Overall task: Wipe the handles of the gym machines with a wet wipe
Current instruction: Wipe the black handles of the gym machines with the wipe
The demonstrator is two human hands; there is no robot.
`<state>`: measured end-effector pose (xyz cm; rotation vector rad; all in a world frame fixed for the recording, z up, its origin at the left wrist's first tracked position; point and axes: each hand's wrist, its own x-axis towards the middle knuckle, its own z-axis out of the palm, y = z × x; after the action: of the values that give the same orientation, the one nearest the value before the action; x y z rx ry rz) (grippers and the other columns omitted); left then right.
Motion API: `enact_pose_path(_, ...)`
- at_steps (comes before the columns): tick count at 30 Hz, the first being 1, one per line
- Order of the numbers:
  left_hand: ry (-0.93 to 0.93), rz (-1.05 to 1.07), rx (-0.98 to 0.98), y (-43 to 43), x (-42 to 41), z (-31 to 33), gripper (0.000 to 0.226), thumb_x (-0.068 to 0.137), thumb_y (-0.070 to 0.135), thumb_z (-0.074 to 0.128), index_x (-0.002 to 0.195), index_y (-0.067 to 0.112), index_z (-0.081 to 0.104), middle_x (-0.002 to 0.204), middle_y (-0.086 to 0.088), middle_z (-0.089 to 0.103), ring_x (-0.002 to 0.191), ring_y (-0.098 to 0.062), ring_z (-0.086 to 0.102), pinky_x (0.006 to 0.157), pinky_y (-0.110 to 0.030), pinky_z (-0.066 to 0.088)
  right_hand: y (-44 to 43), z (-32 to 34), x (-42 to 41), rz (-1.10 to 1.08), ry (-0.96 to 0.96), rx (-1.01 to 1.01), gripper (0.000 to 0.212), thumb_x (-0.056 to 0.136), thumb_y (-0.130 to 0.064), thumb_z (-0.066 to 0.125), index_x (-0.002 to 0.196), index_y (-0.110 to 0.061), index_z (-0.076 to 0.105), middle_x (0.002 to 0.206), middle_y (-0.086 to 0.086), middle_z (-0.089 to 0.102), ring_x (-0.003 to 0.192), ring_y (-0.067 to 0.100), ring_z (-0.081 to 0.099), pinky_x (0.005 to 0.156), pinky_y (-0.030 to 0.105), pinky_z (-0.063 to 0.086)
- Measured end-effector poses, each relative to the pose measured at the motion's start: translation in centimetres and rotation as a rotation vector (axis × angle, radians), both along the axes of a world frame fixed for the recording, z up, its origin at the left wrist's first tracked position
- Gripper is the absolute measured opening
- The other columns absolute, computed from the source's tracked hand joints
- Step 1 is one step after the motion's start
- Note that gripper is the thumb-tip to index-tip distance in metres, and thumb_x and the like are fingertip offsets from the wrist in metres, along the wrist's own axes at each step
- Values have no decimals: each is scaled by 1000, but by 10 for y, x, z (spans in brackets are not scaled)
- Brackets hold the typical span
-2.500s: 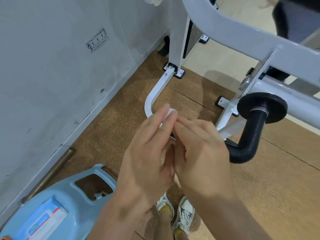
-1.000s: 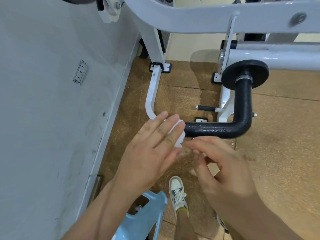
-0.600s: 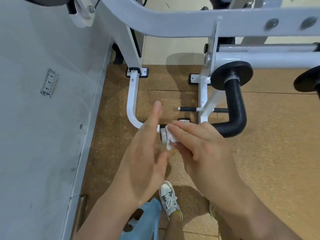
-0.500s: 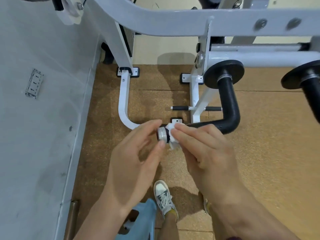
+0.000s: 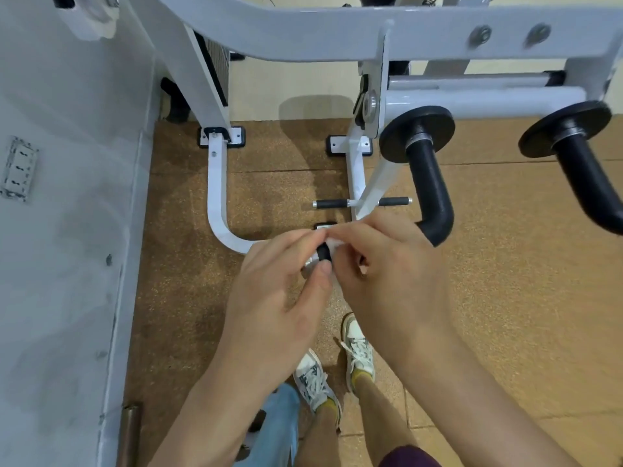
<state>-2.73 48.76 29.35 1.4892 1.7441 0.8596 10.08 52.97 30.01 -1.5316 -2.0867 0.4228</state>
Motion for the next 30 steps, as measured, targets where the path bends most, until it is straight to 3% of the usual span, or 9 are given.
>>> enact_pose_path(5,92,-76,37,5,2,3,31,93,38,48,121,35,61,111,35,53,111,10,46,92,-2,29,-27,3,5,-14,79,-81,18,89,-18,61,104,-13,71,86,-1,54,66,11,52,56,27,46)
enact_pose_path(8,-142,44,-50,6,0,2,29,96,31,49,120,44,59,108,34,61,109,10,54,90,-12,42,-12,2,4,56,47,-85,21,90,-28,57,95,-13,71,89,0,56,62,14,56,50,32,49)
enact_pose_path(10,-197,64,-99,8,1,5,33,97,23,49,122,44,57,109,27,64,105,6,58,87,-21,47,-6,0,13,56,63,-56,18,89,-23,59,89,-11,73,86,1,60,62,14,57,53,27,48)
enact_pose_path(14,-53,70,-84,10,4,4,28,92,22,50,107,39,66,101,27,65,92,2,60,78,-21,46,-6,-2,26,-131,108,-15,9,82,-6,68,87,-9,75,84,1,63,68,6,52,64,11,42)
enact_pose_path(17,-45,105,-62,12,7,5,28,87,25,47,103,39,67,100,28,64,94,3,61,81,-22,49,-18,-3,1,18,131,-25,11,81,-3,62,85,-5,72,81,7,61,67,21,58,58,32,48)
enact_pose_path(19,-43,112,-54,12,8,6,29,87,25,47,104,39,67,98,26,66,92,1,62,79,-23,48,-15,-5,6,22,126,-8,13,79,-2,61,86,-5,72,80,7,62,68,25,59,56,36,49)
enact_pose_path(22,27,103,-13,11,11,10,31,87,19,48,105,36,67,99,29,63,94,1,60,82,-22,49,-8,-8,20,-134,128,66,17,80,-3,63,91,-7,74,80,4,65,70,24,61,60,35,48)
enact_pose_path(27,156,65,60,11,17,15,42,83,4,51,107,34,68,101,35,57,102,11,51,89,-6,37,-21,-13,7,35,157,57,21,81,-1,59,97,-3,72,82,9,64,68,25,59,59,33,48)
enact_pose_path(30,252,40,49,10,22,17,36,84,10,54,110,30,69,102,30,56,99,11,46,91,-1,28,-10,-11,24,-152,120,72,20,86,-9,56,95,-3,72,83,8,61,69,21,58,60,27,46)
